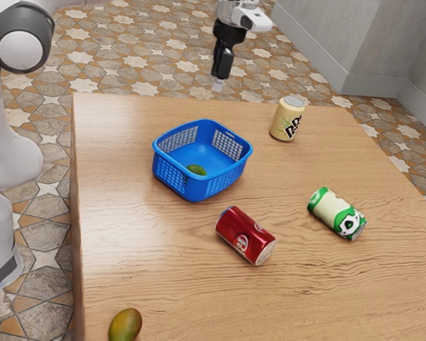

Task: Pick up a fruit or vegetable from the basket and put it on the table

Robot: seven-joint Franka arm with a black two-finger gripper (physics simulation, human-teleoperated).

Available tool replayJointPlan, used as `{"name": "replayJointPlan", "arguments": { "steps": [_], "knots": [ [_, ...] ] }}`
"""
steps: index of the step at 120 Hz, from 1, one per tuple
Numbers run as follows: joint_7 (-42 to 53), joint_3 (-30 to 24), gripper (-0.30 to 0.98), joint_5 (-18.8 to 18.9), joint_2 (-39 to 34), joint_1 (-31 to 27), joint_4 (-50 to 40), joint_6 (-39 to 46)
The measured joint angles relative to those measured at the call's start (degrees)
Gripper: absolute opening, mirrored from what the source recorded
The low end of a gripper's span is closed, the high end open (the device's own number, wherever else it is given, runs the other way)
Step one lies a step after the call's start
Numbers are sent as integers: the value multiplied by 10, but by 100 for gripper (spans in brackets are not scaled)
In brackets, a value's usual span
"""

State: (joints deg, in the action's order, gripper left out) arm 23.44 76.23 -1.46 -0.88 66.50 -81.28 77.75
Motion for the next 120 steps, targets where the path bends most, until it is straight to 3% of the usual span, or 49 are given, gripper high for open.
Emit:
{"name": "replayJointPlan", "arguments": {
  "steps": [2, 7, 10, 16, 23, 38, 44, 57, 66, 73, 86, 95, 110, 120],
  "knots": [
    [0, -65, 66, -1, -1, -60, 0, -2],
    [-1, -317, 66, -1, -16, -293, -10, -5],
    [-2, -441, 66, -1, -25, -410, -15, -8],
    [-1, -569, 66, -1, -38, -532, -25, -15],
    [0, -621, 66, -1, -93, -585, -80, -12],
    [-3, -648, 66, 15, -222, -622, -198, 2],
    [-4, -682, 66, 21, -272, -677, -233, 6],
    [-5, -682, 66, 32, -263, -694, -232, -1],
    [-6, -680, 66, 39, -236, -690, -208, -7],
    [-9, -665, 66, 43, -234, -650, -208, 4],
    [-17, -485, 66, 70, -241, -414, -236, 55],
    [-26, -383, 66, 99, -247, -285, -241, 83],
    [-42, -238, 66, 158, -276, -111, -241, 123],
    [-53, -182, 66, 194, -303, -29, -241, 140]
  ]
}}
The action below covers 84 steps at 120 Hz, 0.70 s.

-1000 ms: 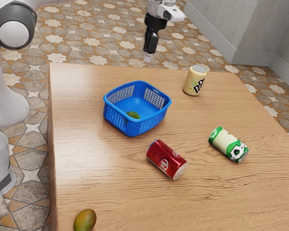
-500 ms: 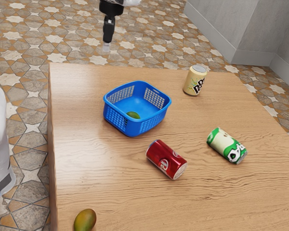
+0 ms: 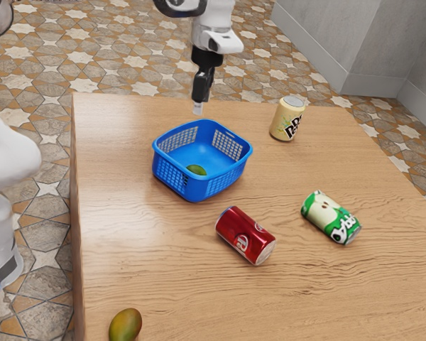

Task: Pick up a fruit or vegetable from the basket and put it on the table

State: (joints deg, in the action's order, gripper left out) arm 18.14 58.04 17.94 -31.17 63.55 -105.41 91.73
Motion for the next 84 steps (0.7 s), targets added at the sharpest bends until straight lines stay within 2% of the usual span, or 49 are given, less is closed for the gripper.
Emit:
{"name": "replayJointPlan", "arguments": {
  "steps": [14, 24, 33, 50, 65, 76, 84],
  "knots": [
    [-12, 19, 66, 40, -36, 56, -16, 0],
    [-10, 0, 66, 74, -58, 92, -26, -11],
    [6, -20, 66, 95, -69, 100, -36, -18],
    [36, -56, 66, 107, -83, 41, -59, -36],
    [55, -86, 66, 93, -114, -17, -102, -40],
    [71, -57, 66, 86, -114, -33, -125, -18],
    [82, -25, 66, 84, -112, -19, -128, 8]
  ]
}}
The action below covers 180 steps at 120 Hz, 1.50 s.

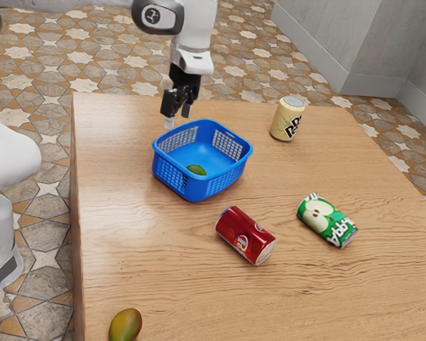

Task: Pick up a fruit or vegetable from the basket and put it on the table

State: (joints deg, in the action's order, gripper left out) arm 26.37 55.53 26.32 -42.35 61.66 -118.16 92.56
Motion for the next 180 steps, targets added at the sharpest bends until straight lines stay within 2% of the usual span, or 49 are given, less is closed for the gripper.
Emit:
{"name": "replayJointPlan", "arguments": {
  "steps": [31, 50, 73, 180],
  "knots": [
    [33, 70, 66, -3, 7, 65, -2, 103],
    [47, 126, 66, -3, 18, 100, -4, 128],
    [60, 153, 66, -3, 22, 123, -3, 141],
    [83, 159, 66, -4, 82, 140, -25, 150]
  ]
}}
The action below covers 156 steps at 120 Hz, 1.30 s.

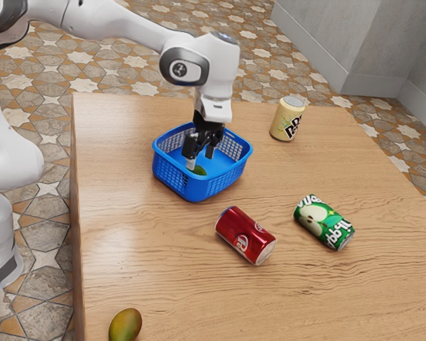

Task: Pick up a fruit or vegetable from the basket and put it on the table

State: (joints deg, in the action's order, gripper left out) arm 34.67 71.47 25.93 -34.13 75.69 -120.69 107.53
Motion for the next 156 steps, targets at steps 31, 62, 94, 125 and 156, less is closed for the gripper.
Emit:
{"name": "replayJointPlan", "arguments": {
  "steps": [31, 62, 94, 125, 156],
  "knots": [
    [2, 2, 66, -1, 7, 12, -5, 8],
    [3, 12, 66, -1, 27, 10, -15, 11],
    [4, 26, 66, 0, 25, 14, -24, 12],
    [4, 27, 66, -1, 24, 14, -35, 19],
    [4, 30, 54, 0, 23, 15, -39, 37]
  ]
}}
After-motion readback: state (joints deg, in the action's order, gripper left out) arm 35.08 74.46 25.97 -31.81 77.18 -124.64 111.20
